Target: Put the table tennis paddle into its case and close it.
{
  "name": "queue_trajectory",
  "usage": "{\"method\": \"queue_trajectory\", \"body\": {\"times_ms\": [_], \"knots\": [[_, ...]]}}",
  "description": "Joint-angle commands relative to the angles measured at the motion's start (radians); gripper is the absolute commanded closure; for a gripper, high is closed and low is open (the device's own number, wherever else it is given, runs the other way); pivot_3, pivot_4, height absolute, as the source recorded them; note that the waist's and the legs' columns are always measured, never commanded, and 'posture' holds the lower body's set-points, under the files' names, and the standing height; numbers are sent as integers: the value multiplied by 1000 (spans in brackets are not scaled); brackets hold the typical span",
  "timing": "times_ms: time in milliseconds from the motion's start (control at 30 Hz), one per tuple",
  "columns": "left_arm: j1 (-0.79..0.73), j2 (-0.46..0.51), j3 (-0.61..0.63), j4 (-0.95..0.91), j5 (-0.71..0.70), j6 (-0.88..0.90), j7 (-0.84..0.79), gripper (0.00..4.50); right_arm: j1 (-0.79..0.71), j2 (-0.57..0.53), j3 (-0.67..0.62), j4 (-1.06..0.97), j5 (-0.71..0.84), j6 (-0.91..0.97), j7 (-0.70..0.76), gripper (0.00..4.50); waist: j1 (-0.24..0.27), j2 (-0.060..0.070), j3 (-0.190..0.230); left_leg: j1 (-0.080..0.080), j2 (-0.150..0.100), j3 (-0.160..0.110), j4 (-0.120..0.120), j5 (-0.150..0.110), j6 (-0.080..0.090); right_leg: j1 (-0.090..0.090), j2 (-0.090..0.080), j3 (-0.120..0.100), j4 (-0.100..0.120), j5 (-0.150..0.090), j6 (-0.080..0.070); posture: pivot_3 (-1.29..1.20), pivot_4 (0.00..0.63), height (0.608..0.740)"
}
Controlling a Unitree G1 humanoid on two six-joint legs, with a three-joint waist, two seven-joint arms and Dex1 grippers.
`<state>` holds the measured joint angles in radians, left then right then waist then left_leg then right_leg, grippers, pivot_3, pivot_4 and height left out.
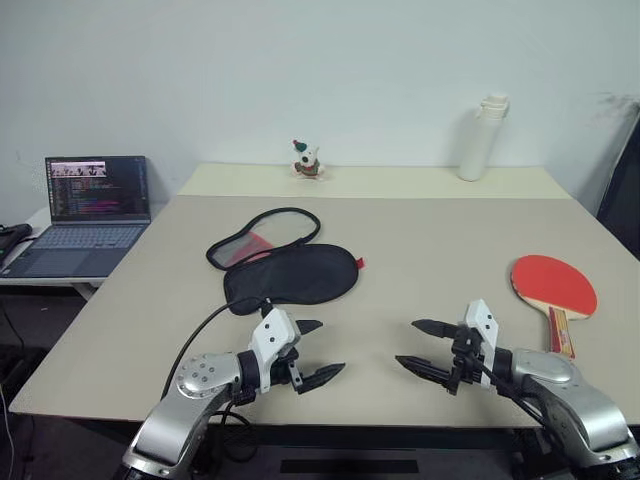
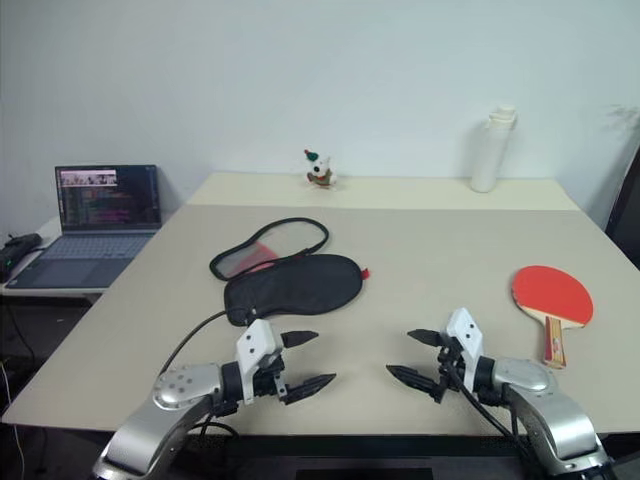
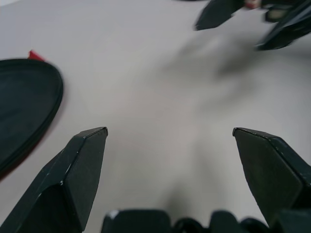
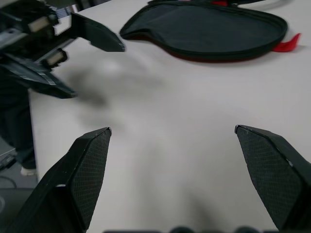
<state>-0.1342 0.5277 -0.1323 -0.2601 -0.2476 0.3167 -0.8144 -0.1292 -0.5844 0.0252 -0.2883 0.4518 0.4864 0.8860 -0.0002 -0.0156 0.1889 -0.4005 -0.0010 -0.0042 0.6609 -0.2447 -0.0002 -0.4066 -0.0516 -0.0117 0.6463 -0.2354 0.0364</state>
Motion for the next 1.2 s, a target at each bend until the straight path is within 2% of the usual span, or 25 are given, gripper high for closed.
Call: {"method": "queue_trajectory", "body": {"times_ms": [33, 233, 467, 667, 733, 867, 1200], "knots": [[-38, -25, -5, 34, 14, -53, 8, 0, -1, -30, -40, -35, 9, 3, -6, 22, 0, 0, 0, 0, 0, 0, 0, 0, 0, 0, 0, 0, 0, 0, 0, 0, 150, 740], [-115, -40, 40, 98, -25, -77, -16, 0, 22, -39, -55, -95, 18, 25, -55, 22, 0, -1, 0, 0, -1, 0, 1, 0, 0, 0, 0, 0, 0, 0, 0, 0, 150, 740], [-181, 120, 140, 241, -65, -125, -170, 0, 48, -47, -93, -219, 86, 99, -92, 22, -2, -1, 0, 0, 1, 0, 0, 0, 0, 0, 3, -1, 0, 0, 0, 0, 150, 740], [-255, 204, 179, 439, -51, -181, -255, 0, -58, -12, -52, -250, 151, 154, -105, 22, -1, -1, 0, 0, 0, 1, 1, 0, 0, 0, 2, 0, 0, 0, -1, 0, 150, 740], [-291, 212, 152, 499, -18, -196, -272, 0, -93, -16, -51, -248, 161, 165, -104, 22, -1, -2, 0, 0, 0, 1, 1, 0, 0, 0, 2, -1, 0, 0, 0, 0, 150, 740], [-422, 203, 79, 724, 118, -350, -262, 0, -110, -19, -60, -235, 170, 146, -93, 22, 5, -3, 0, -1, -1, -1, 0, 0, 0, 0, 2, -2, -1, 0, 0, 0, 150, 740], [-555, 183, 37, 1048, 216, -511, -284, 0, -123, 7, -34, -219, 145, 127, -123, 22, 0, -4, 0, -1, -1, 1, 0, 0, 1, -1, 1, -1, 0, 1, 1, 0, 150, 740]]}}
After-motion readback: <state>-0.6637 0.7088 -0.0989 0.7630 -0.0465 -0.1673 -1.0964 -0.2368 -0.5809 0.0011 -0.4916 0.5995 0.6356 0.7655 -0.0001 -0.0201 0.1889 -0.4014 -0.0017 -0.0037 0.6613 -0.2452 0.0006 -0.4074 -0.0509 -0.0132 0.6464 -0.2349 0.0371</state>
